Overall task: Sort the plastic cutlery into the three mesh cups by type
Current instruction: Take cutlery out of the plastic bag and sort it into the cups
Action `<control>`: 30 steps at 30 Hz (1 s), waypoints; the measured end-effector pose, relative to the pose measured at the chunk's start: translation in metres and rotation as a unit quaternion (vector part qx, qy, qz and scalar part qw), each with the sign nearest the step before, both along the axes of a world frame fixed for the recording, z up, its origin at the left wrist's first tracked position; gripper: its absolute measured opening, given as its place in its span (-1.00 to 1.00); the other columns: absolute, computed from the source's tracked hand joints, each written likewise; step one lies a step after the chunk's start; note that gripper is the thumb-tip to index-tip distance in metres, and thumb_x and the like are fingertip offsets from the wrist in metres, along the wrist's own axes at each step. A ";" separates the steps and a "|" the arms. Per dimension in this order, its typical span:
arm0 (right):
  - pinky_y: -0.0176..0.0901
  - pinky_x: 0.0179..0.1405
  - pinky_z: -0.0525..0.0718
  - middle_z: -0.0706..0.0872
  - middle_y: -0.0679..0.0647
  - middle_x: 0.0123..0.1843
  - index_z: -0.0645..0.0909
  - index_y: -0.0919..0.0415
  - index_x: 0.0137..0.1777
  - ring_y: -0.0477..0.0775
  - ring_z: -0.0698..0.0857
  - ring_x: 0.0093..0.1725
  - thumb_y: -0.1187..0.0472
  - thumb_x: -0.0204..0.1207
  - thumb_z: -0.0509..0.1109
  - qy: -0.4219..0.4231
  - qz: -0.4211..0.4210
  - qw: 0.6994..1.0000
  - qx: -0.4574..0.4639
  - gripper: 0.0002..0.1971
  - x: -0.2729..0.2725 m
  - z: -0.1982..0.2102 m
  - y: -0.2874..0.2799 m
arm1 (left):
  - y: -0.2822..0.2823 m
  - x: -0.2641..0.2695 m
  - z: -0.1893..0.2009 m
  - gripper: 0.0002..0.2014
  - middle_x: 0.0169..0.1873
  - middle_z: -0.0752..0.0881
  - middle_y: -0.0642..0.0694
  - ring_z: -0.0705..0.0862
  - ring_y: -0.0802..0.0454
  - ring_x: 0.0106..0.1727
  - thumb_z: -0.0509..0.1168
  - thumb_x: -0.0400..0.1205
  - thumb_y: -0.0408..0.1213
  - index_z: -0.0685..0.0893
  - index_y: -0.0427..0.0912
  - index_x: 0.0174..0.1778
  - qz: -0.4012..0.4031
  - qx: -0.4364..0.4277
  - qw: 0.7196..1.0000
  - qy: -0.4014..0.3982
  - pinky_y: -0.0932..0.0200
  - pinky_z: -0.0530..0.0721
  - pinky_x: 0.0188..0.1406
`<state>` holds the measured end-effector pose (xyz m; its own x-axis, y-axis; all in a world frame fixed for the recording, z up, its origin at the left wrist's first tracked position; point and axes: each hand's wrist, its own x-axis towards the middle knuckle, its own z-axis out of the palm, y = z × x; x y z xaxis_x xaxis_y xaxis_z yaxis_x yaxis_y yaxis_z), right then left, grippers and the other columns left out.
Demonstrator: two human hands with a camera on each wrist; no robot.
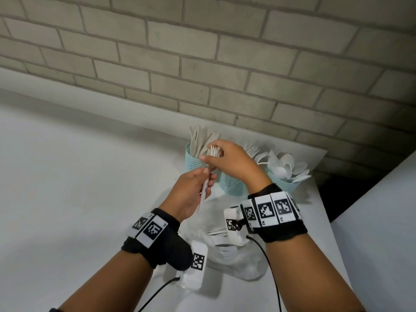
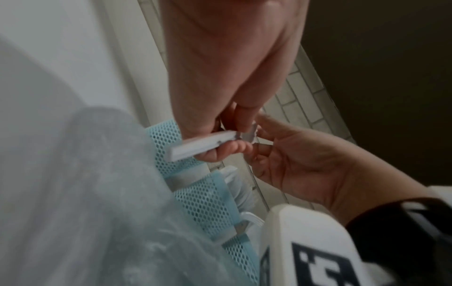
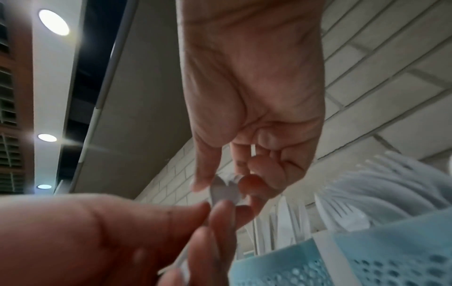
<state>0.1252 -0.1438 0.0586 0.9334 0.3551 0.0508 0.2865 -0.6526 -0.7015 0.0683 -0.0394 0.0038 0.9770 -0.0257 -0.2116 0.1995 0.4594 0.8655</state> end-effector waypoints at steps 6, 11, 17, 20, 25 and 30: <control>-0.45 -0.59 0.55 0.62 0.04 -0.31 0.46 0.16 0.27 -0.11 0.62 -0.49 0.27 0.54 0.39 0.006 -0.058 0.998 0.038 -0.67 -0.004 0.004 -0.036 | -0.022 -0.003 -0.002 -0.79 -0.26 0.69 -0.07 0.61 0.14 -0.28 0.18 0.71 -0.24 0.69 -0.26 -0.01 -0.062 0.045 0.997 0.006 0.38 0.66 -0.24; -0.22 -0.39 0.69 0.63 0.01 -0.30 0.42 0.14 0.31 -0.06 0.64 -0.48 0.35 0.56 0.32 -0.141 -0.208 0.939 0.234 -0.66 0.007 0.035 -0.076 | -0.027 -0.006 -0.012 -0.75 -0.11 0.75 -0.13 0.66 0.14 -0.19 0.23 0.69 -0.22 0.70 -0.31 0.11 -0.177 0.283 0.942 -0.027 0.37 0.66 -0.09; -0.20 -0.19 0.65 0.67 0.25 -0.09 0.41 0.18 0.39 0.16 0.66 -0.21 0.32 0.58 0.27 -0.258 -0.239 0.923 0.157 -0.63 0.021 0.005 -0.077 | -0.028 -0.011 -0.029 -0.56 0.29 0.63 -0.08 0.58 -0.02 0.30 0.34 0.59 -0.06 0.60 -0.18 0.35 -0.336 0.610 0.711 -0.098 0.21 0.48 0.26; -0.01 0.01 0.64 0.70 0.29 0.01 0.46 0.21 0.41 0.22 0.68 -0.03 0.28 0.64 0.23 -0.202 -0.204 0.957 0.027 -0.65 0.025 -0.020 -0.070 | -0.030 -0.016 -0.034 -0.42 0.38 0.52 -0.08 0.50 -0.05 0.37 0.40 0.54 -0.04 0.45 -0.10 0.47 -0.370 0.643 0.664 -0.099 0.18 0.42 0.28; 0.10 0.22 0.58 0.68 0.35 0.23 0.54 0.32 0.36 0.35 0.64 0.21 0.24 0.71 0.11 -0.155 -0.148 0.970 -0.115 -0.67 0.017 -0.029 -0.061 | -0.030 -0.016 -0.041 -0.41 0.35 0.52 -0.15 0.52 -0.11 0.34 0.42 0.52 -0.04 0.45 -0.10 0.46 -0.353 0.684 0.629 -0.115 0.11 0.47 0.30; -0.09 0.28 0.51 0.52 0.29 0.38 0.46 0.17 0.48 0.22 0.59 0.27 0.25 0.66 0.20 -0.140 -0.166 0.973 -0.076 -0.61 0.012 -0.013 -0.065 | -0.030 -0.015 -0.040 -0.48 0.27 0.61 -0.15 0.57 -0.11 0.26 0.43 0.52 -0.08 0.53 -0.18 0.36 -0.350 0.697 0.615 -0.115 0.12 0.49 0.18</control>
